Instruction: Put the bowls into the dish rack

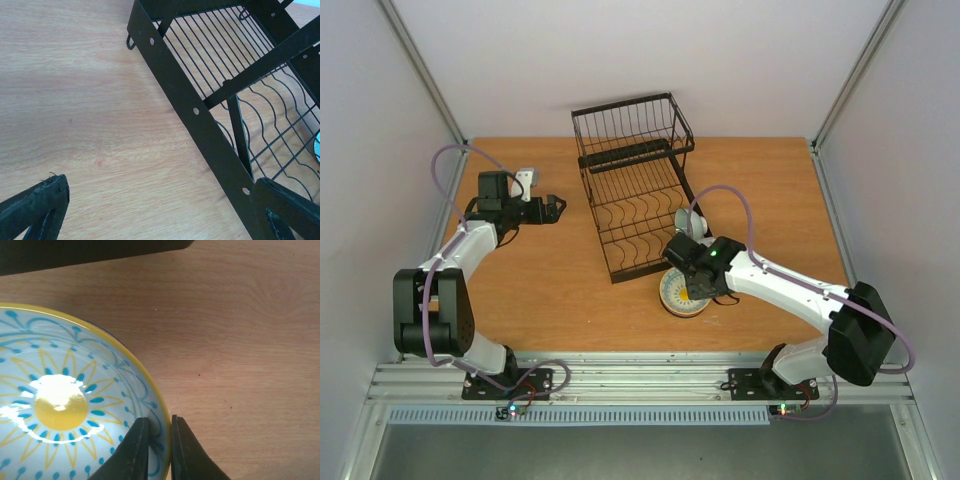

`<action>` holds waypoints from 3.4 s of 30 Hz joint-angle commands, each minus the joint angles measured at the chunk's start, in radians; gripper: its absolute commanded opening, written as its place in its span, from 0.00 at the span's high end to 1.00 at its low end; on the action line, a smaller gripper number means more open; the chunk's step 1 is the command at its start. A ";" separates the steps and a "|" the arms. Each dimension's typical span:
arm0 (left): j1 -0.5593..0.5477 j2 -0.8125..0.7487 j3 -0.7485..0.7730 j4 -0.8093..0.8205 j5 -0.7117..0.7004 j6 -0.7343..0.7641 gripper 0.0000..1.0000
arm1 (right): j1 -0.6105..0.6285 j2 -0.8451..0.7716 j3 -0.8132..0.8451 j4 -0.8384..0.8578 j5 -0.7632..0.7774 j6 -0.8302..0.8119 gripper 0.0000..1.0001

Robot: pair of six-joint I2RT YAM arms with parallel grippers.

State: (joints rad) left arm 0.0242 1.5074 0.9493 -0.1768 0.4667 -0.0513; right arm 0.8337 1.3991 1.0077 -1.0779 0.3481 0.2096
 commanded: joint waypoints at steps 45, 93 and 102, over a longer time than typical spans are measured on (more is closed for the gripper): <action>-0.004 -0.004 -0.017 0.040 0.002 0.008 0.01 | 0.201 0.280 0.699 -0.398 0.563 -0.072 0.99; -0.004 0.017 -0.024 0.059 -0.020 0.010 0.01 | 0.154 0.974 0.997 -0.764 0.986 0.041 0.99; -0.004 0.035 -0.020 0.061 -0.016 0.010 0.01 | 0.116 0.997 0.971 -0.764 1.002 0.052 0.99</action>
State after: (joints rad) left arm 0.0246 1.5261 0.9340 -0.1669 0.4412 -0.0509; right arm 0.9657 2.3836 1.9888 -1.6424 1.2835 0.2443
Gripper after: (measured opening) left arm 0.995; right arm 0.031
